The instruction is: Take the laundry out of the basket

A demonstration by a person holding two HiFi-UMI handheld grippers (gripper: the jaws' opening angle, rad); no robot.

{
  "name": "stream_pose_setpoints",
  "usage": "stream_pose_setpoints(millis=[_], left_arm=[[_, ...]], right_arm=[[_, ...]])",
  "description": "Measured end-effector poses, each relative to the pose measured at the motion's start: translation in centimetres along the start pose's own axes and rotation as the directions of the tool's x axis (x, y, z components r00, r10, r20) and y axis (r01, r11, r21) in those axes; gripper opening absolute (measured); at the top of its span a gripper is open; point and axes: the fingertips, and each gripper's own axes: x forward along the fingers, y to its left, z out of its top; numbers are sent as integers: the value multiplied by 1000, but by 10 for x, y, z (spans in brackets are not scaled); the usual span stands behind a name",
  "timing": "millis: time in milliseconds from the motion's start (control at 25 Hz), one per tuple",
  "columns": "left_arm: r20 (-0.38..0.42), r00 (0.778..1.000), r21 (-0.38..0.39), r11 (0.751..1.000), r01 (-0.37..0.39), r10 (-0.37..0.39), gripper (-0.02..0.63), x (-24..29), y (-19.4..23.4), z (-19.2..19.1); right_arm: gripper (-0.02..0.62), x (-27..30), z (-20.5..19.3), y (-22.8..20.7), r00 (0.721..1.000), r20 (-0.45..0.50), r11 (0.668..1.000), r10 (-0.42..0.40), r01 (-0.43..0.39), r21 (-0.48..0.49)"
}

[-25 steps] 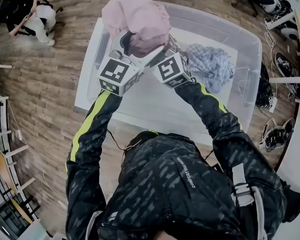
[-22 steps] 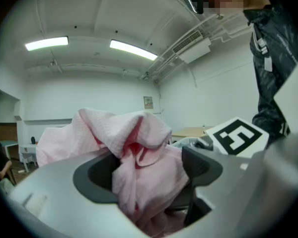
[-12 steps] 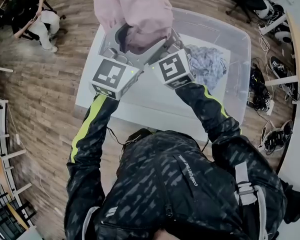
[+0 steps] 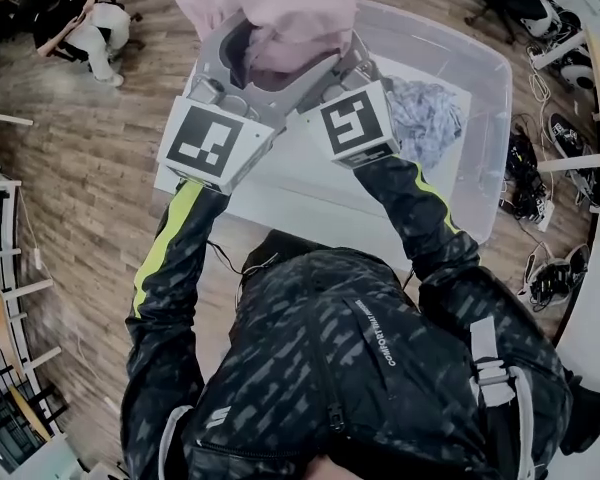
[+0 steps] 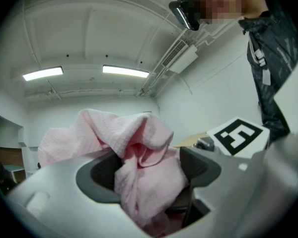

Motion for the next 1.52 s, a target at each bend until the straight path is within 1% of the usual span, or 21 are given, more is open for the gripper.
stream_pose_setpoints(millis=[240,360,520,720,920,1080,1280,1440,1520], left_arm=[[2,1000,5,1000,-7,7,360,-18,1,7],[9,1000,8,1000,2,-2,360,-23,6,10],[32,999,12,999,33,-33,359,-26,14,12],[60,993,-2,995,104,-103,357,-42,21,11],[109,976,-19,981,193,-190,351,-59,34,14],[156,956,-21,967,254,-247,351,-79,47,23],[196,940,5,958,285,-280,342,-113,77,30],[216,929,20,953,304,-300,339,-140,106,32],[224,925,39,951,307,-308,337,-152,118,36]], right_arm=[[132,-2,14,13,1000,8,1000,12,-12,-7],[132,2,20,15,1000,4,1000,2,-2,-9],[132,10,24,15,1000,-8,999,-27,27,-26],[132,17,30,24,996,-31,996,-85,84,-33],[133,27,38,32,987,-81,989,-141,137,-59],[133,37,55,41,974,-111,978,-196,186,-100],[133,63,81,62,959,-128,964,-253,238,-117],[133,89,100,81,951,-127,955,-283,266,-132],[133,100,111,89,949,-113,950,-295,279,-141]])
